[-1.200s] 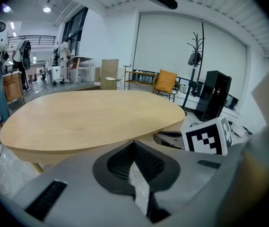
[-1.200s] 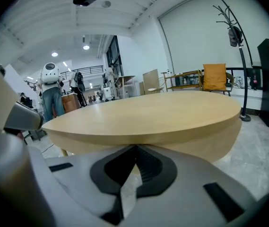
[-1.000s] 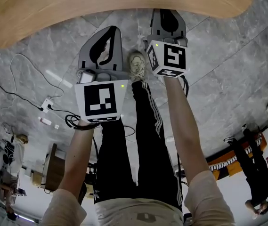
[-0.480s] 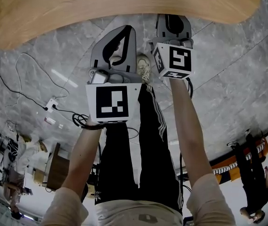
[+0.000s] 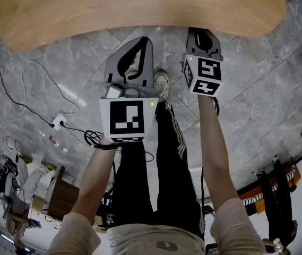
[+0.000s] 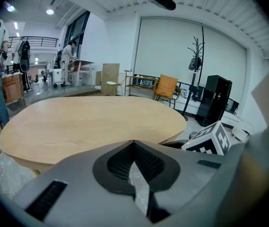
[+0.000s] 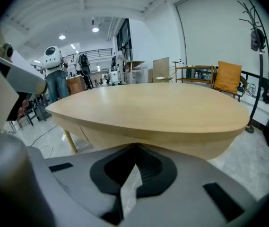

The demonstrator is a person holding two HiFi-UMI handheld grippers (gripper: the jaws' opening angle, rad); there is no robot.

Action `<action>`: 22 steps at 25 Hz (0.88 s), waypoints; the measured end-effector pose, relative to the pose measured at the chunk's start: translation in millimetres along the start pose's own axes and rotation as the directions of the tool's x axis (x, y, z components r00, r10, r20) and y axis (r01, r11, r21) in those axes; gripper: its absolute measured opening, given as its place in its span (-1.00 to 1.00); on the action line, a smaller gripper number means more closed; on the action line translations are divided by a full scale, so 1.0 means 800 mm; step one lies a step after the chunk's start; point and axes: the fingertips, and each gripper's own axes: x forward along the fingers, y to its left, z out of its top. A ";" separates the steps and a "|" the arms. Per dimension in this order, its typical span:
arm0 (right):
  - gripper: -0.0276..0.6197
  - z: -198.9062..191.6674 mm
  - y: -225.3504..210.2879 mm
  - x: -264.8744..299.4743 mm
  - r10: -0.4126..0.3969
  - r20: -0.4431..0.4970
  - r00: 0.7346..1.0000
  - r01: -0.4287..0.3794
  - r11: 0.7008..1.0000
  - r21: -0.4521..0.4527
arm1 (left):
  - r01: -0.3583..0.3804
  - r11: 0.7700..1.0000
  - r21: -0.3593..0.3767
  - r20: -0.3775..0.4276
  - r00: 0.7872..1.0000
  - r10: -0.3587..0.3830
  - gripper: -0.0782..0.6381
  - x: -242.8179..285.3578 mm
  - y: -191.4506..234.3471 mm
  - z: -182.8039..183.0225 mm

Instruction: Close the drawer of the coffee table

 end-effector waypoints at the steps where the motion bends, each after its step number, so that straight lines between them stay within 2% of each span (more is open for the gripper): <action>1: -0.89 -0.003 0.000 -0.009 -0.009 -0.022 1.000 0.009 1.000 -0.001 | -0.009 1.000 -0.016 -0.001 1.000 0.009 -0.76 -0.006 0.004 0.002; 4: -0.89 -0.001 0.006 -0.037 -0.041 -0.069 0.997 0.043 0.998 0.034 | -0.032 0.996 -0.077 0.002 0.999 0.033 -0.76 -0.023 0.017 0.014; 7: -0.89 0.043 0.015 -0.067 -0.068 -0.073 0.995 0.072 0.996 0.054 | -0.044 0.996 -0.084 0.043 0.998 0.048 -0.76 -0.048 0.023 0.056; 11: -0.89 0.150 0.056 -0.123 -0.052 -0.057 0.997 0.051 0.999 -0.010 | -0.058 0.994 -0.097 0.097 0.993 0.068 -0.76 -0.101 0.030 0.133; 14: -0.89 0.249 0.083 -0.169 -0.043 0.011 0.999 0.044 0.997 -0.071 | -0.081 0.991 -0.104 0.132 0.987 0.095 -0.76 -0.136 0.038 0.193; 16: -0.89 0.316 0.102 -0.201 -0.030 0.050 0.998 0.034 0.995 -0.092 | -0.124 0.989 -0.085 0.180 0.974 0.137 -0.76 -0.171 0.048 0.242; 19: -0.89 0.411 0.130 -0.251 -0.019 0.119 0.993 0.033 0.993 -0.116 | -0.216 0.975 -0.050 0.263 0.939 0.221 -0.76 -0.239 0.068 0.321; 22: -0.89 0.471 0.155 -0.330 -0.008 0.181 0.983 0.031 0.992 -0.123 | -0.213 0.972 -0.103 0.278 0.932 0.234 -0.76 -0.315 0.061 0.368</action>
